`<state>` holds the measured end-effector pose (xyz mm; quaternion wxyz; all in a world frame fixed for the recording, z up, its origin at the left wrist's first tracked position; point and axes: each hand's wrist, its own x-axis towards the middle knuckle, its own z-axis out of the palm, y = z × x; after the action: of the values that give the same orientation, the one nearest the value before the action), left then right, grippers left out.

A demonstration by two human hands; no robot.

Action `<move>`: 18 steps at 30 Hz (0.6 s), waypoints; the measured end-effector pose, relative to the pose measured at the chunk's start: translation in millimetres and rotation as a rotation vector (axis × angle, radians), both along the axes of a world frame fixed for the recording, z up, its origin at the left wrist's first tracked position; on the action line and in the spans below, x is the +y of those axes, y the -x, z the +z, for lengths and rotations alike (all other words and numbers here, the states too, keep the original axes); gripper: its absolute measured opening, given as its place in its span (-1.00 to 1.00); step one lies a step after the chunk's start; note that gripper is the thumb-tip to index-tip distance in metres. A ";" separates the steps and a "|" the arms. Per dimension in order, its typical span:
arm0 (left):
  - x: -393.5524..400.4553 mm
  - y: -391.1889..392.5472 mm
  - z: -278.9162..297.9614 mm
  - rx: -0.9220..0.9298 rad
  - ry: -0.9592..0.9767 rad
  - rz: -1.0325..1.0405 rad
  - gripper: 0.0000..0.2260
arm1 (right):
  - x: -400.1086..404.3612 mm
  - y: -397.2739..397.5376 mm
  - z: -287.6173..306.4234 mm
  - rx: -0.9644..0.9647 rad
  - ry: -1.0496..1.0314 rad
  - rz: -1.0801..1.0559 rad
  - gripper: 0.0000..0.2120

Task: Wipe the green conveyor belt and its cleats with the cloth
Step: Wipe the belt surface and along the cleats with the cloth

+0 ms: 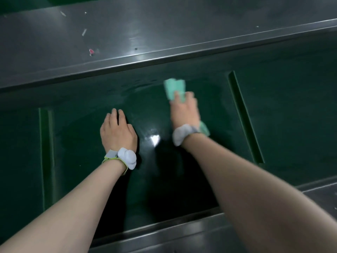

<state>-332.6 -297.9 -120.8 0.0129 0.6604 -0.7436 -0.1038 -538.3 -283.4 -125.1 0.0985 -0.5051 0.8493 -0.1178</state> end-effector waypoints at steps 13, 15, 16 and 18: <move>89.7 -8.8 -4.8 0.041 0.047 -0.218 -0.57 | 94.9 130.0 4.4 0.305 -0.122 -0.012 -0.37; 99.5 -7.7 -5.5 0.036 0.036 -0.199 -0.55 | 98.9 113.5 5.0 0.231 -0.125 -0.106 -0.43; 104.1 -6.3 -4.5 0.037 0.032 -0.189 -0.55 | 97.7 97.4 6.2 0.176 -0.108 -0.160 -0.49; 111.5 -4.3 -0.4 0.042 0.027 -0.192 -0.57 | 94.7 54.2 8.0 0.079 -0.081 -0.172 -0.56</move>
<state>-328.4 -186.4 -121.2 0.0273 0.5834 -0.8044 -0.1085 -592.5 -188.7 -117.1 0.0750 -0.4302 0.8968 -0.0713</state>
